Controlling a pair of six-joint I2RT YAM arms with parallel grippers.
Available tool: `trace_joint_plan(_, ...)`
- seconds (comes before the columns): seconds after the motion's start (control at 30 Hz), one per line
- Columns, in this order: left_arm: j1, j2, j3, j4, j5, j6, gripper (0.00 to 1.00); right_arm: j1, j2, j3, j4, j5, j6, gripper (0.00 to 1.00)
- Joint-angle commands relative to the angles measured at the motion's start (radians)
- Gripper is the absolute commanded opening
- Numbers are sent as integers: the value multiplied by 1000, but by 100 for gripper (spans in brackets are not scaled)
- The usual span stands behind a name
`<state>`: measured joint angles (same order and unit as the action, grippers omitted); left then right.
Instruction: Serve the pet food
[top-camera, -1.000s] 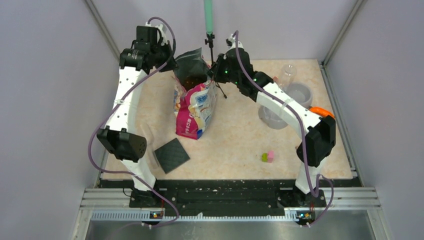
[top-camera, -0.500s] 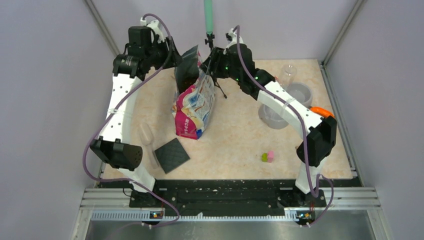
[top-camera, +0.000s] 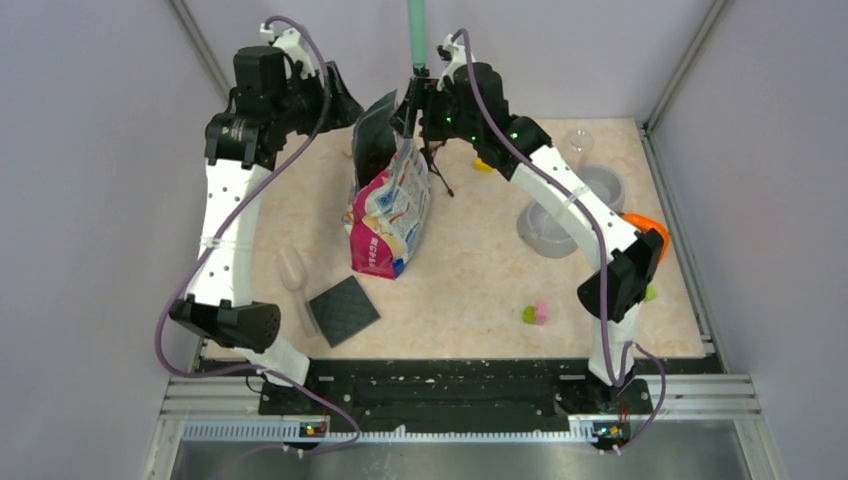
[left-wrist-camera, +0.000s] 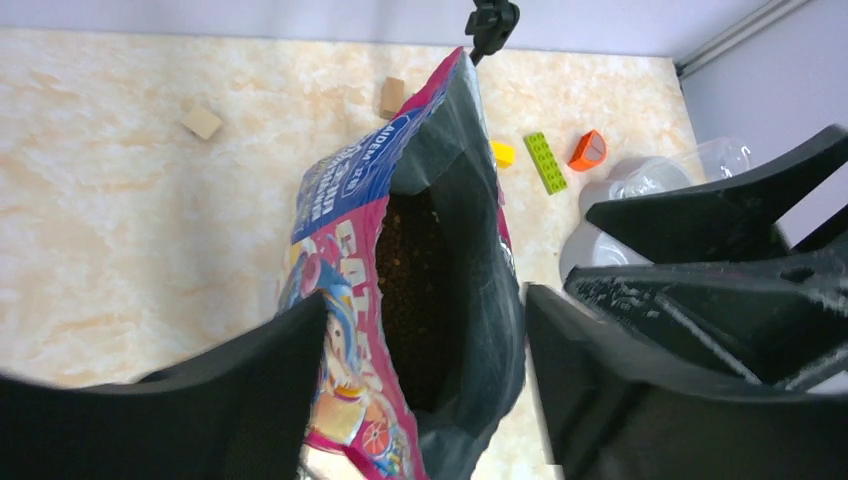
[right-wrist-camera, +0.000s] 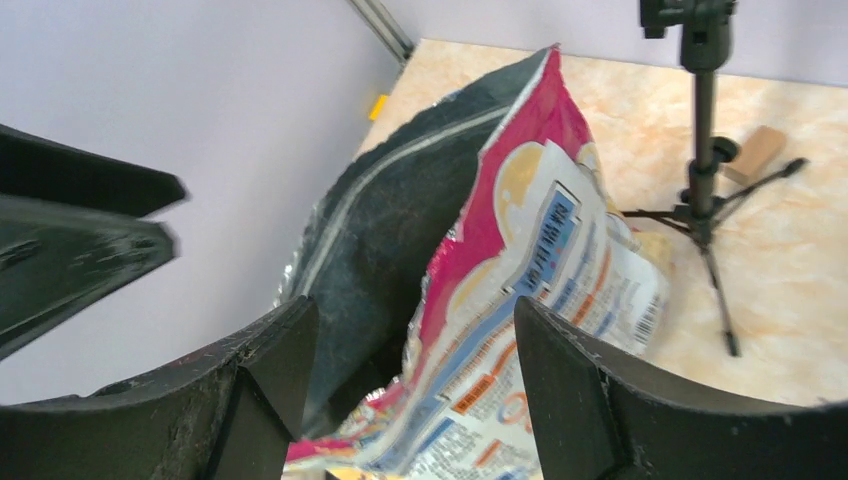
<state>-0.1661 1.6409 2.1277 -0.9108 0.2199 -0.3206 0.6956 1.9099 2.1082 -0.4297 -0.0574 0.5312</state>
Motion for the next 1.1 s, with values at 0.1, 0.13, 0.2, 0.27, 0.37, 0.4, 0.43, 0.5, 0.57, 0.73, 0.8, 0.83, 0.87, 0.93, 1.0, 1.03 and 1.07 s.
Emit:
trace_joint_plan(0.1,3,-341,-234,-55,-303,-85,92,-8,-206,-63,-89,133,-189,79)
trace_joint_plan(0.13,4,-378,-284,-95,-366,-117,92,-9,-259,-130,-64,150,-206,84)
trace_joint_plan(0.2,4,-457,-415,-155,-483,-172,94,-13,-315,-175,-85,221,-244,88)
trace_joint_plan(0.27,4,-537,-598,-177,-582,-235,94,-17,-344,-181,-115,293,-277,89)
trace_joint_plan(0.37,4,-630,-856,-198,-680,-380,96,-20,-417,-277,-41,345,-314,89)
trace_joint_plan(0.4,4,-647,-911,-207,-691,-432,95,-19,-438,-312,-3,338,-327,91)
trace_joint_plan(0.43,5,-661,-974,-214,-691,-493,94,-19,-448,-331,17,336,-330,92)
trace_joint_plan(0.5,5,-673,-1072,-203,-648,-587,88,-19,-443,-333,4,351,-329,92)
trace_joint_plan(0.57,5,-659,-1167,-137,-590,-617,87,-19,-432,-328,-21,364,-317,92)
trace_joint_plan(0.73,47,-522,-1355,-53,-582,-750,77,-19,-457,-378,-25,356,-301,92)
trace_joint_plan(0.8,81,-485,-1389,-3,-564,-762,73,-21,-468,-391,-37,362,-304,92)
trace_joint_plan(0.83,104,-477,-1404,27,-556,-762,72,-22,-471,-391,-49,366,-308,92)
trace_joint_plan(0.87,123,-471,-1420,60,-536,-752,72,-23,-477,-392,-59,371,-311,92)
trace_joint_plan(0.93,157,-457,-1441,127,-510,-701,70,-24,-483,-395,-73,366,-326,92)
trace_joint_plan(1.0,201,-442,-1448,156,-506,-662,68,-25,-488,-396,-84,375,-338,92)
trace_joint_plan(1.03,216,-438,-1455,174,-499,-643,67,-25,-490,-396,-88,380,-339,92)
trace_joint_plan(1.07,231,-438,-1464,193,-494,-627,66,-25,-492,-397,-90,384,-339,92)
